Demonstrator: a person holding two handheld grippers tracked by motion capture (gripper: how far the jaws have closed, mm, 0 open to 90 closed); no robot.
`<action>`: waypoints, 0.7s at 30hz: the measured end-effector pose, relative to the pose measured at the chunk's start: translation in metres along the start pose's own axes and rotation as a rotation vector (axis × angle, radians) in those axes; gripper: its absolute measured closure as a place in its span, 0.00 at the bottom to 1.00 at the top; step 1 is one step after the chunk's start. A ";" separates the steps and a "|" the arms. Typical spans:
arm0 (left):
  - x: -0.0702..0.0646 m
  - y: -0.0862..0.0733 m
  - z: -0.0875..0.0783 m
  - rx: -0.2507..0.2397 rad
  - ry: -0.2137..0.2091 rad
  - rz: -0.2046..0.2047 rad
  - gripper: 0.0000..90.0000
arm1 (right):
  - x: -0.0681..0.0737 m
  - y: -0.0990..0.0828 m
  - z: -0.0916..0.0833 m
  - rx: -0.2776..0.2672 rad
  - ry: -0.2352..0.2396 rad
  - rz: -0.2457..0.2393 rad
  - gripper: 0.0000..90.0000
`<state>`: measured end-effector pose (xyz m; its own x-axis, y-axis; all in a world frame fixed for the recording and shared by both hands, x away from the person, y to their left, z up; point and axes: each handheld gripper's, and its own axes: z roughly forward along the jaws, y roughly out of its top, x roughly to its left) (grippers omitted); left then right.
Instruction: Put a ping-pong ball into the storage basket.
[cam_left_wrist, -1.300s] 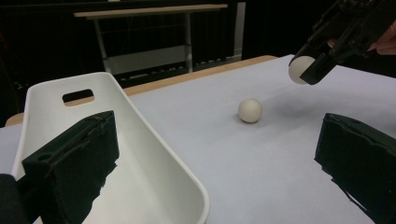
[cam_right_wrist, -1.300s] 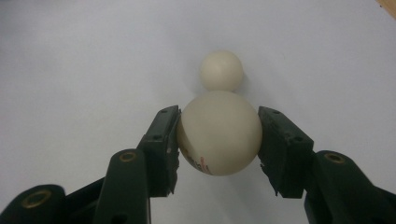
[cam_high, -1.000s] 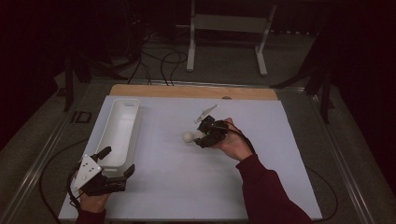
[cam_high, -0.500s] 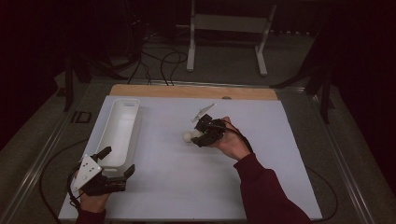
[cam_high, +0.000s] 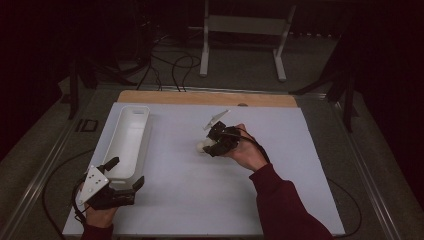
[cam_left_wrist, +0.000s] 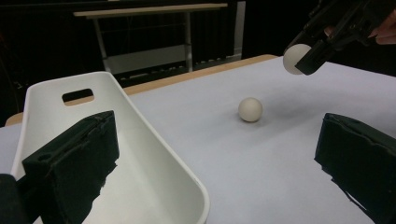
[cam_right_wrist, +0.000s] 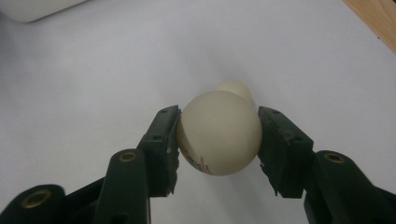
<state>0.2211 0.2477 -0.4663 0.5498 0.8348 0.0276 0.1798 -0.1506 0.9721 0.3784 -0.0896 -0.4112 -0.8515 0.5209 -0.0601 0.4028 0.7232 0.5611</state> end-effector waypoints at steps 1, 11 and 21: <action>0.000 0.000 0.000 0.001 0.000 0.001 0.00 | 0.000 0.000 0.000 0.000 -0.001 -0.002 0.56; 0.000 0.000 0.000 0.001 0.000 0.001 0.00 | 0.004 0.006 -0.003 -0.010 0.002 -0.013 0.56; 0.000 0.000 0.000 0.001 -0.001 0.001 0.00 | 0.006 0.010 -0.004 -0.015 0.005 -0.017 0.56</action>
<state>0.2211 0.2478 -0.4663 0.5506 0.8343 0.0286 0.1800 -0.1521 0.9718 0.3761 -0.0812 -0.4022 -0.8602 0.5057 -0.0655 0.3829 0.7253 0.5721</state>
